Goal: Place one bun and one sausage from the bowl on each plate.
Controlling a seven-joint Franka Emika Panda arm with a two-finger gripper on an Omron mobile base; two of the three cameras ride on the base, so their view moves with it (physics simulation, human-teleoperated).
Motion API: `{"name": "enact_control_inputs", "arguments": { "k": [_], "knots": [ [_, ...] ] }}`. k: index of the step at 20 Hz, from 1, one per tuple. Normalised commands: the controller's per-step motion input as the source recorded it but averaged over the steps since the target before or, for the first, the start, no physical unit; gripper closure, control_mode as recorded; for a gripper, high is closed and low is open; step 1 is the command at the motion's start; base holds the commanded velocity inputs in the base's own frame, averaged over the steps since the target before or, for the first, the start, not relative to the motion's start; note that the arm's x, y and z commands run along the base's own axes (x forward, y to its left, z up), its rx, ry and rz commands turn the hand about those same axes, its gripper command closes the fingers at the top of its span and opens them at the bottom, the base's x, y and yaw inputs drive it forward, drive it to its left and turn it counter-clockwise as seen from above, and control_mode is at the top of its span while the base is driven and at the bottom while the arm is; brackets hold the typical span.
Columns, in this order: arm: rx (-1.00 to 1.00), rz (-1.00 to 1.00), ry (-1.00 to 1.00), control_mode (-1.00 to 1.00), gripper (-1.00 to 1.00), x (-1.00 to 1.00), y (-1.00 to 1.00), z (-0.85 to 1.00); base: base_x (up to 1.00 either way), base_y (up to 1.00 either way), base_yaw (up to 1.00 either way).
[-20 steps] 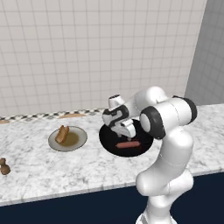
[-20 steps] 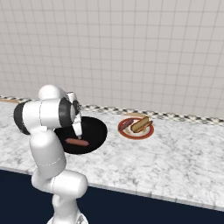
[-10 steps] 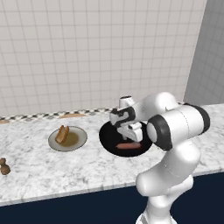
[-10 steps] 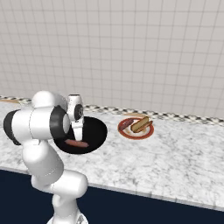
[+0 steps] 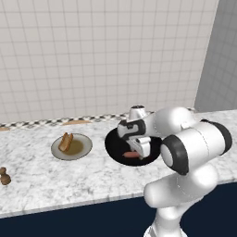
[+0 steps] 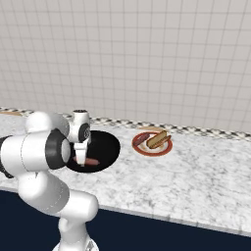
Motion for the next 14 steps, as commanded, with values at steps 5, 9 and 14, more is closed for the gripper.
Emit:
{"name": "enact_control_inputs", "arguments": {
  "k": [5,9,14],
  "knots": [
    [-0.01,-0.07,0.0,-1.0,-1.0,0.73,0.05,-0.13,0.0,0.0,0.0],
    [-0.05,0.0,0.0,-1.0,-1.0,0.11,0.0,-0.49,0.0,0.0,0.0],
    [-0.02,0.0,-0.06,-1.0,-1.0,-0.08,0.0,-0.8,0.0,0.0,0.0]
  ]
}}
